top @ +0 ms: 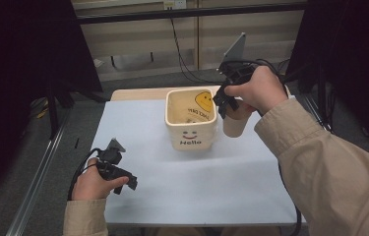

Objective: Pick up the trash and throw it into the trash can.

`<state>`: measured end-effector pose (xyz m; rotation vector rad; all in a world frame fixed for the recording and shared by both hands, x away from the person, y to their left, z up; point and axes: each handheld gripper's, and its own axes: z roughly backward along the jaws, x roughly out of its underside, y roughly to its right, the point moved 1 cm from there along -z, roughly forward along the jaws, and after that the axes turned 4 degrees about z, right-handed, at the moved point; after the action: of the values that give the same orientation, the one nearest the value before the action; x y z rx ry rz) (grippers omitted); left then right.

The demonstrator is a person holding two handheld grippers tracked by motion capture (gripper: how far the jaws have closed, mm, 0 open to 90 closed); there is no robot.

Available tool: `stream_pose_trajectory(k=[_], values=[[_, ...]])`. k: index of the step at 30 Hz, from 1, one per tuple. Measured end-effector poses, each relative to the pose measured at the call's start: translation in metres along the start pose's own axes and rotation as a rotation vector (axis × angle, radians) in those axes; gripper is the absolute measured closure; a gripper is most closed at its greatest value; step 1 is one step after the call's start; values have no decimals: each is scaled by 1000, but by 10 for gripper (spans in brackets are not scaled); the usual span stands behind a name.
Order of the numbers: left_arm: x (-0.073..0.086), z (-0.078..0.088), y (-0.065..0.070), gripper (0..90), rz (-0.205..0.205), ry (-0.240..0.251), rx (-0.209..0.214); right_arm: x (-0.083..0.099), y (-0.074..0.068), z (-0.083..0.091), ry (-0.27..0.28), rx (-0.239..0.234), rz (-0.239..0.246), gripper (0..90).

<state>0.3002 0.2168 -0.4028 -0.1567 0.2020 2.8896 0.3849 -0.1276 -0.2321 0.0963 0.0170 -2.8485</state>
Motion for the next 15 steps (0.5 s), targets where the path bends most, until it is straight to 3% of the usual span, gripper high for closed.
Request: stream_pose_trajectory(k=[7, 15], values=[[0, 2, -3, 93, -19, -5, -6, -11, 2, 18, 8, -3, -3, 204], [1, 1, -2, 93, -5, -1, -2, -20, 5, 27, 3, 15, -10, 204]])
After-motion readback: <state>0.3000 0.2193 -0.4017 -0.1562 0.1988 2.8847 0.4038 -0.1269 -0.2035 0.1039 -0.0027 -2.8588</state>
